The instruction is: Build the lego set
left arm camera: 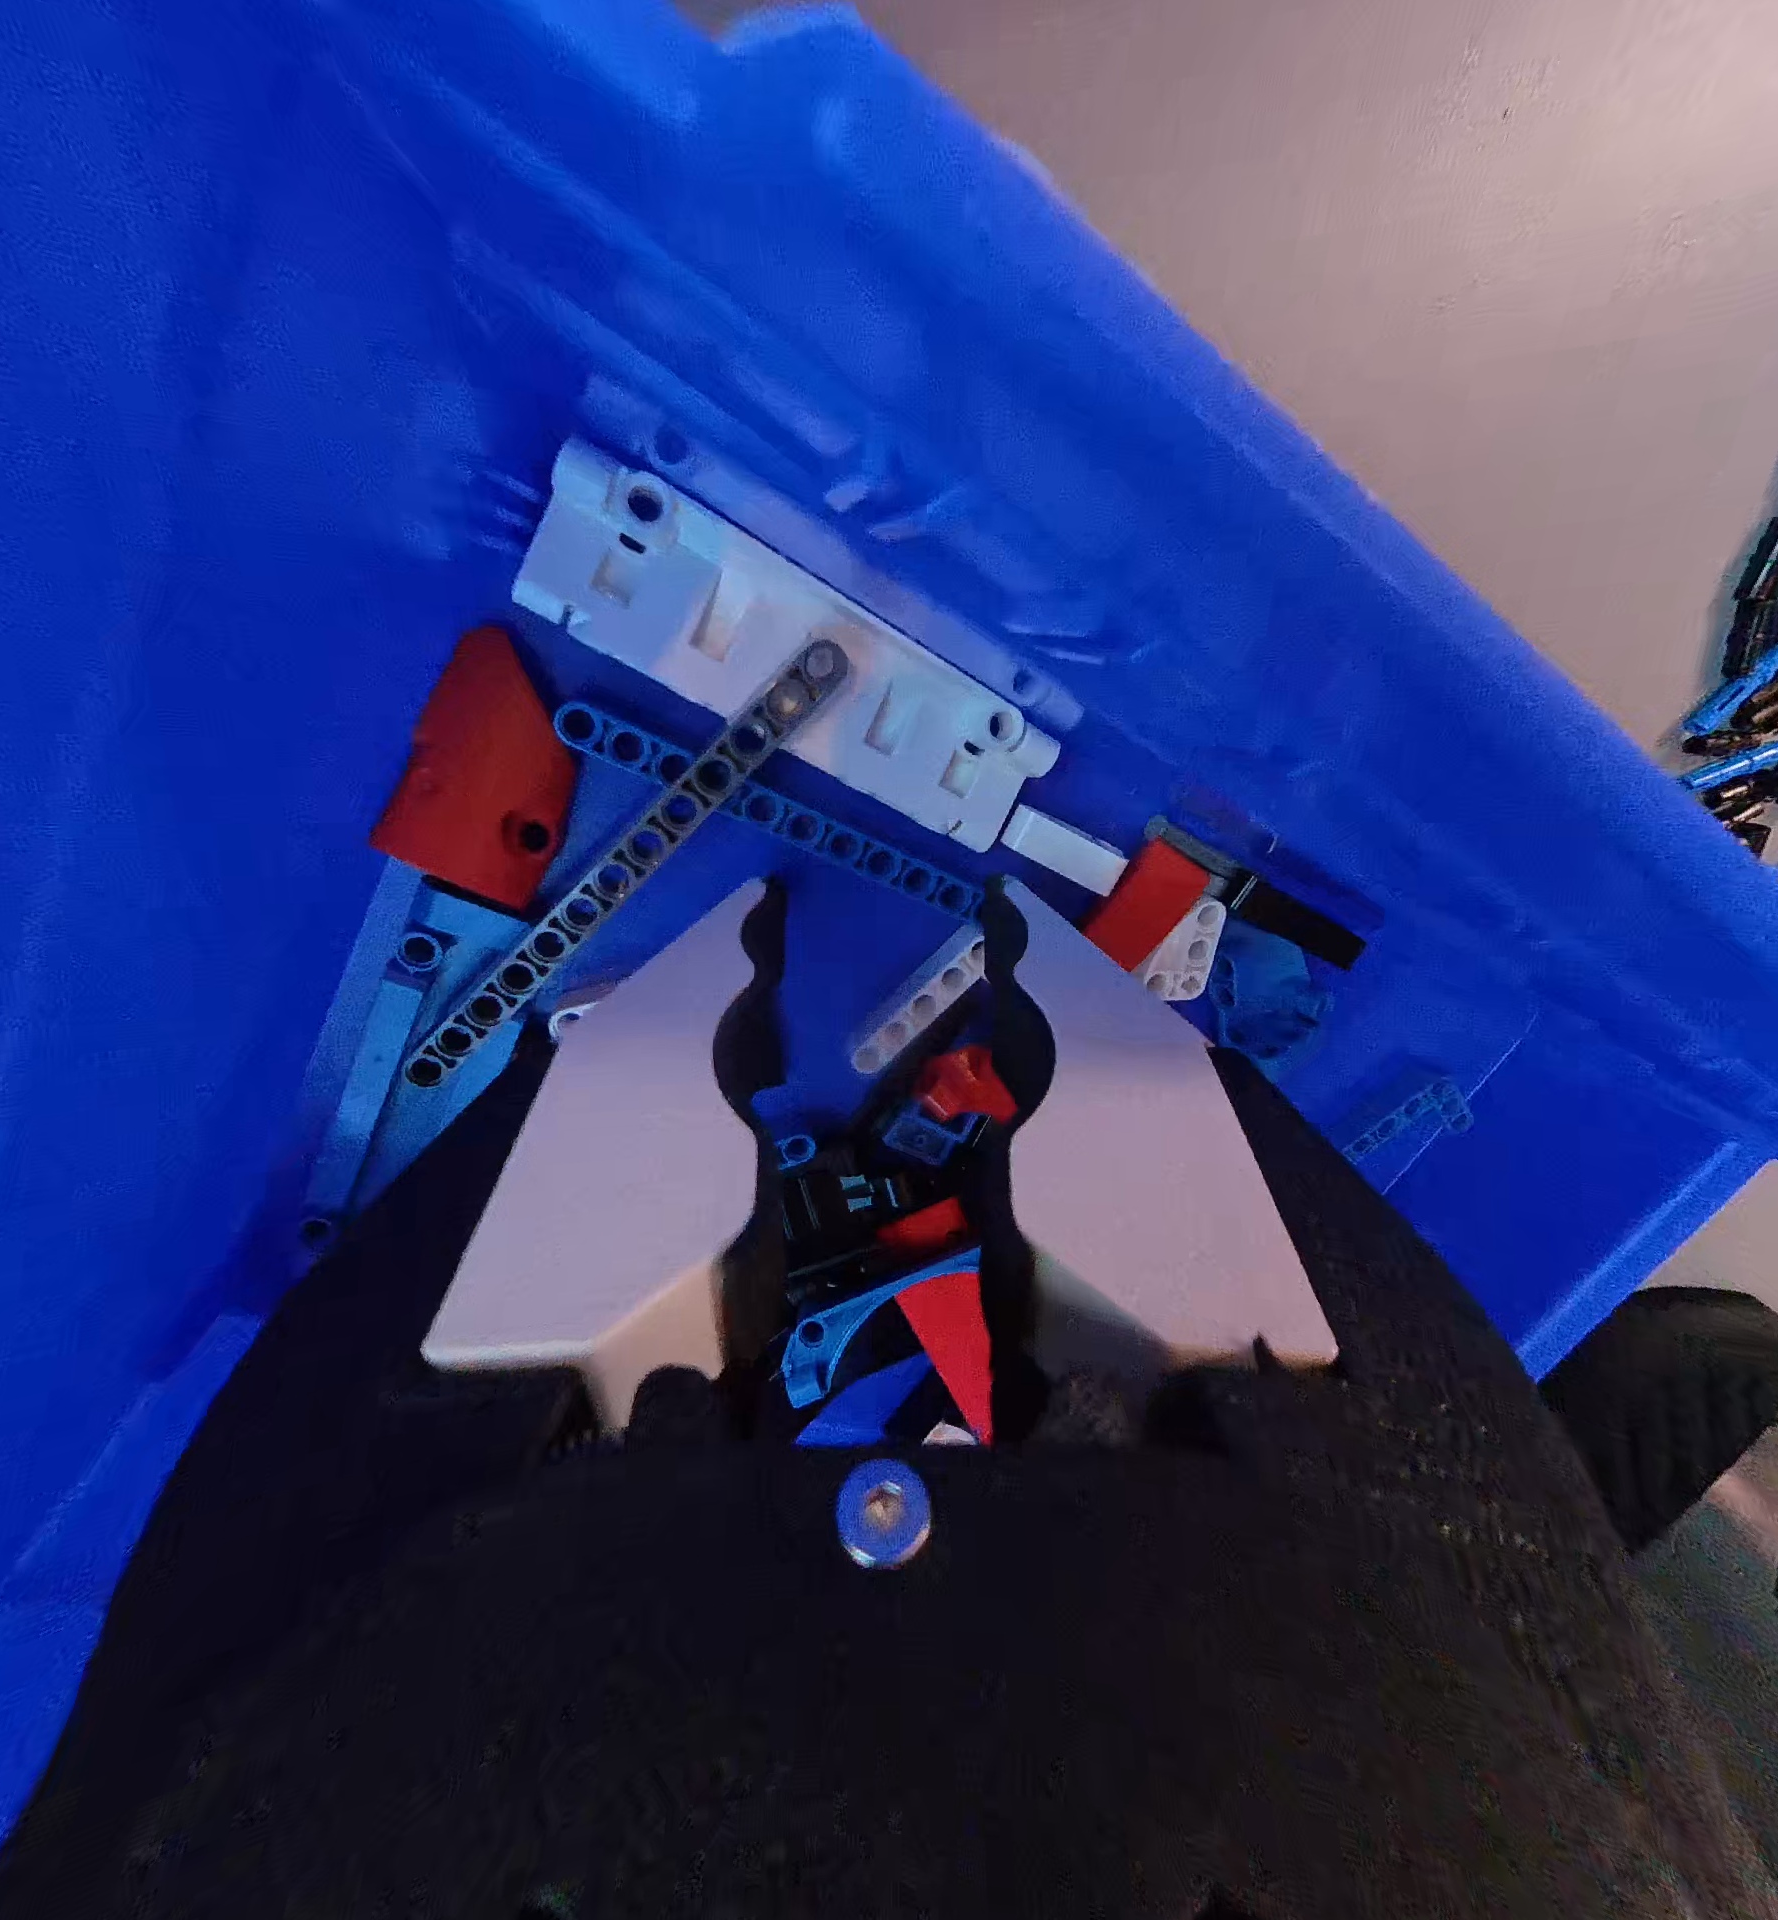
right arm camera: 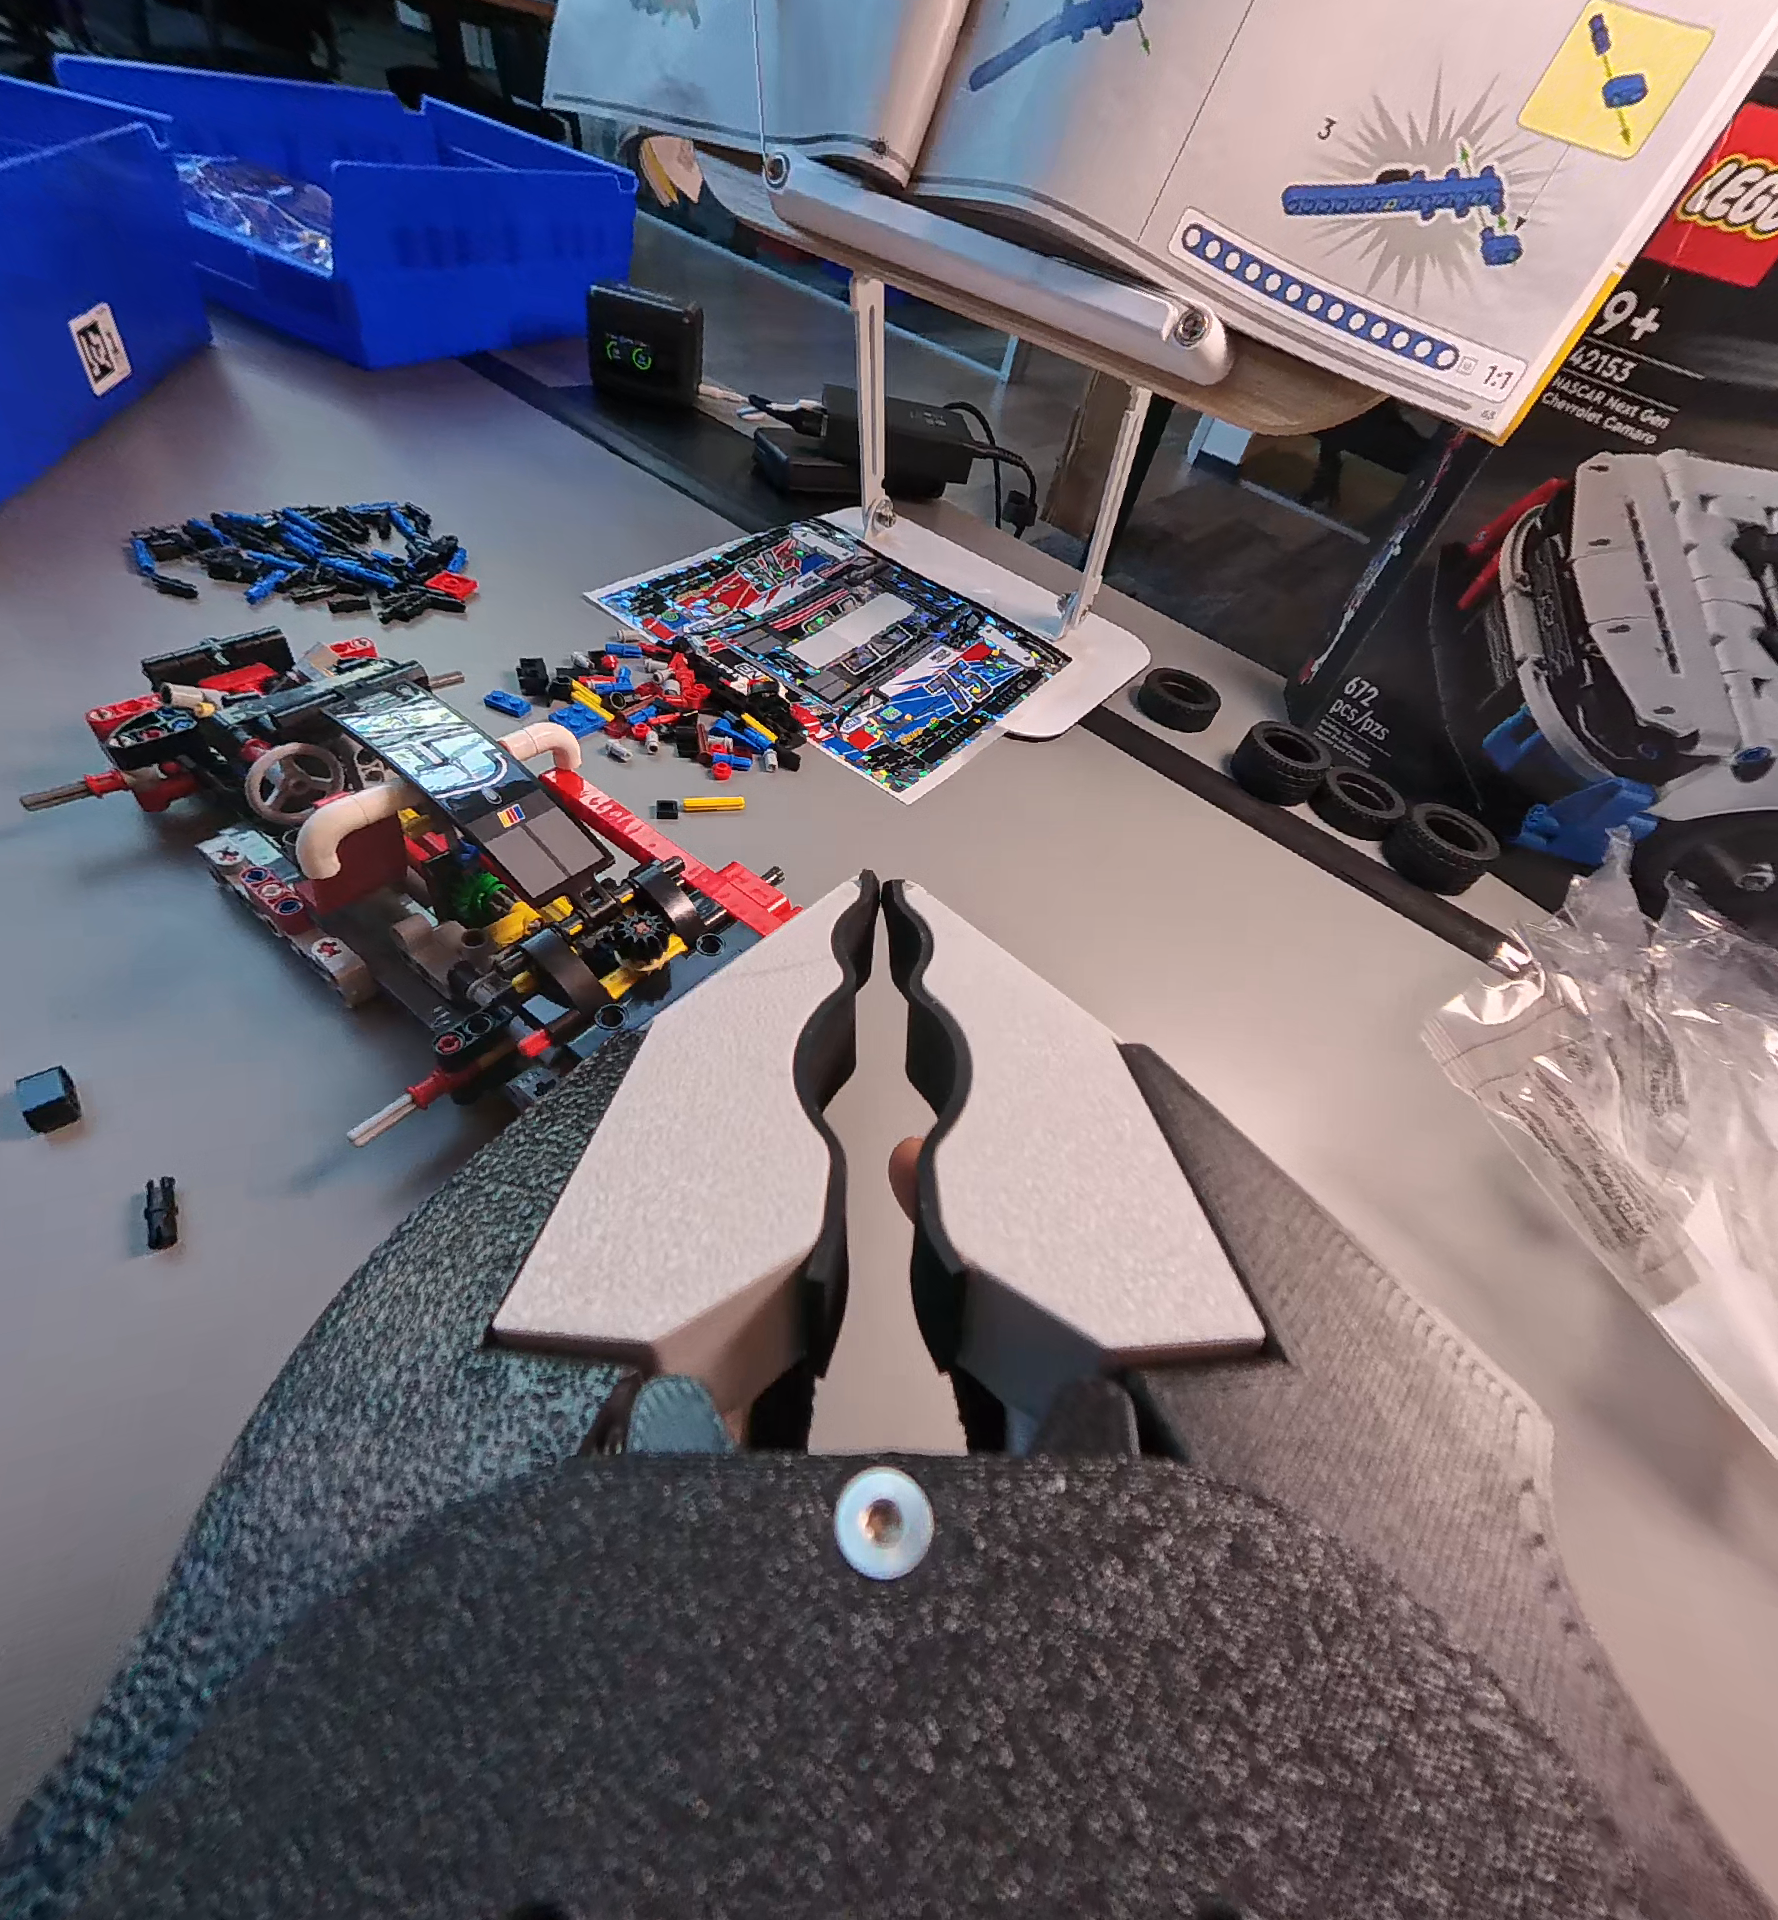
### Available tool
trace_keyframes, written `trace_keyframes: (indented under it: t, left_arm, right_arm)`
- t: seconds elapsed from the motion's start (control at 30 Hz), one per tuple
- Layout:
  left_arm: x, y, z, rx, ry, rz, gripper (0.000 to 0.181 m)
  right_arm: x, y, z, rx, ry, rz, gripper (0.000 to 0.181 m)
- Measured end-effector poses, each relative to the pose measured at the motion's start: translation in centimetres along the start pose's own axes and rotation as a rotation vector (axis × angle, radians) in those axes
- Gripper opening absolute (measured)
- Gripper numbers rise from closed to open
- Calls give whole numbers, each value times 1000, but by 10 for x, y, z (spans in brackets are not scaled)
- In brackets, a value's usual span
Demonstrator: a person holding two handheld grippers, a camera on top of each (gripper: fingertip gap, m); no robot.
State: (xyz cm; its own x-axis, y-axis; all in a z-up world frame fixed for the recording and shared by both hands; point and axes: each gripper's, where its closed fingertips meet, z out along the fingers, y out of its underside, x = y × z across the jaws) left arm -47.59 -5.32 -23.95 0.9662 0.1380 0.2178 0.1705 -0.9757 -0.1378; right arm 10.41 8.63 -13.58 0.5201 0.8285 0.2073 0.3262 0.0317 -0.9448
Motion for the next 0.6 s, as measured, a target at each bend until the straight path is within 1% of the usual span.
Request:
trace_keyframes:
  t: [0.1,0.13,0.2,0.27,0.3,0.33,0.4,0.53,0.6]
  left_arm:
    - [4,-7,1,48,12,-28,45]
    - [4,-10,1,69,1,-33,45]
    - [0,-11,3,90,-64,0,37]
    - [1,-10,4,94,-129,62,43]
    - [0,-8,5,85,-175,108,39]
    - [3,-6,6,74,-191,154,30]
    - [5,0,5,44,-186,182,25]
    - [-2,12,2,-6,-176,236,18]
    - [-4,15,2,-7,-159,257,16]
  right_arm:
    - [0,0,2,-9,-3,-8,0]
    - [0,0,2,-12,-1,-9,0]
    - [2,-1,2,-17,7,-9,0]
    - [5,-2,1,-19,20,-6,0]
    - [7,-2,1,-19,29,-3,0]
    - [9,-3,0,-20,37,2,0]
    - [14,-3,-3,-26,53,9,0]
    - [22,-1,-10,-48,84,15,0]
    - [26,-1,-12,-55,99,18,0]
